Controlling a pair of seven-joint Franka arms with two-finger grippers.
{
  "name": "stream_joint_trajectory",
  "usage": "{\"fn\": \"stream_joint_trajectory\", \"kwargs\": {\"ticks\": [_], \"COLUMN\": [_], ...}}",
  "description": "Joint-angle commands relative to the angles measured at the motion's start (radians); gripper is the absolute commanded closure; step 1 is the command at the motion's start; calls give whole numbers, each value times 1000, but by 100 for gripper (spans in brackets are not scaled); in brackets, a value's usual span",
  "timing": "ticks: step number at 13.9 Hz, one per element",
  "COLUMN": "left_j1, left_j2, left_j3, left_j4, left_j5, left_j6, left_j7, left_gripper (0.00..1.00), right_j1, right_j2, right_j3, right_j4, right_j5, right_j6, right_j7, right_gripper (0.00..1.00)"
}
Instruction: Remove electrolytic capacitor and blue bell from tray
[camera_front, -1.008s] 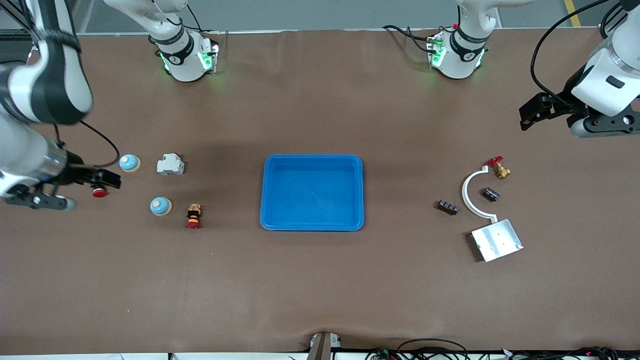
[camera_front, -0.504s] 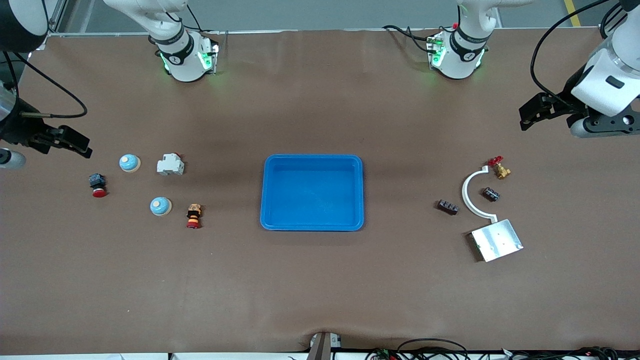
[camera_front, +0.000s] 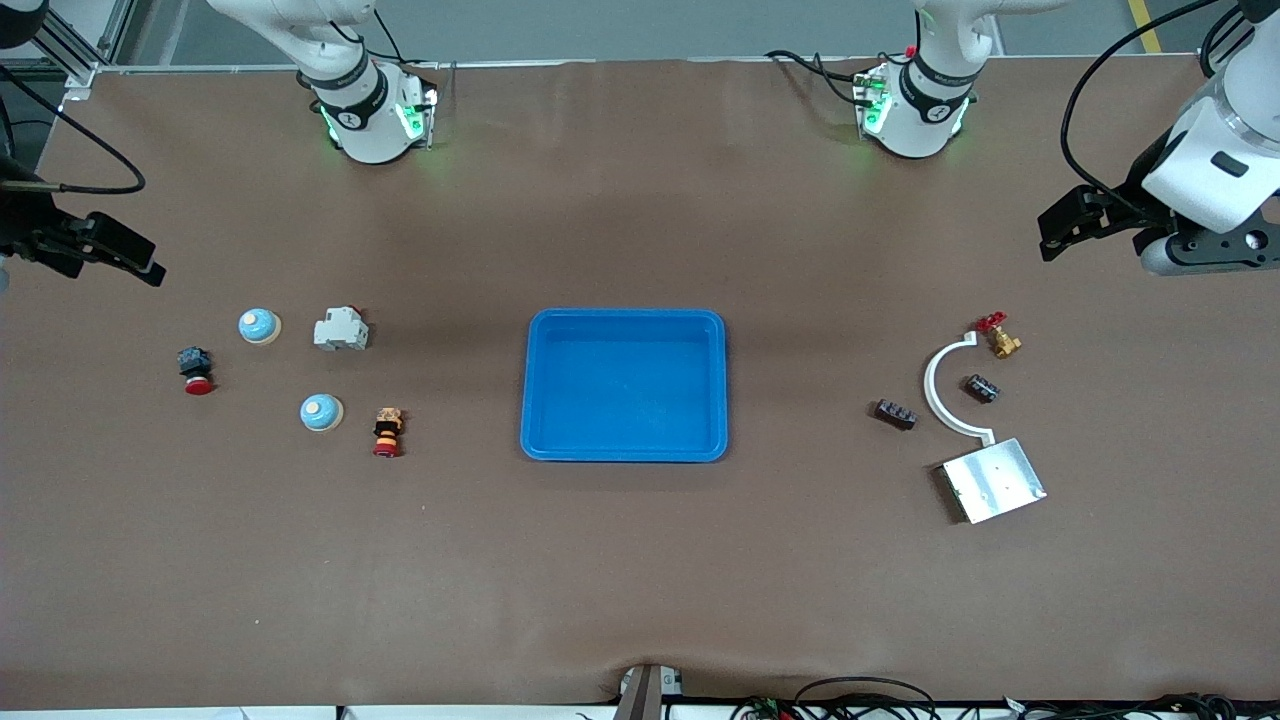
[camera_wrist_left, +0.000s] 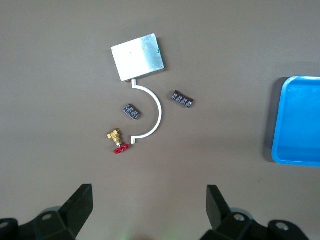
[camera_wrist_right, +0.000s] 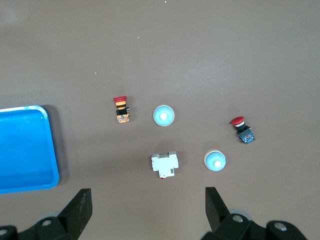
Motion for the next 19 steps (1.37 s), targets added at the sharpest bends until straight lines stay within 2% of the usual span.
{"fn": "stream_joint_trajectory", "kwargs": {"ticks": [1, 19], "left_j1": [0, 10], "left_j2": [-8, -1], "left_j3": [-5, 9], "left_j4": [3, 54], "left_j5": [-9, -9], "left_j6": [-11, -14], "left_j7": [-12, 5], "left_gripper": [0, 0], "right_j1": [-16, -23], "right_j2": [-20, -27], "right_j3": [4, 1], "right_j4": [-5, -4], "right_j5": [2, -67], "right_j6": [-24, -11], "right_j7": [-41, -75], "right_gripper": [0, 0]}}
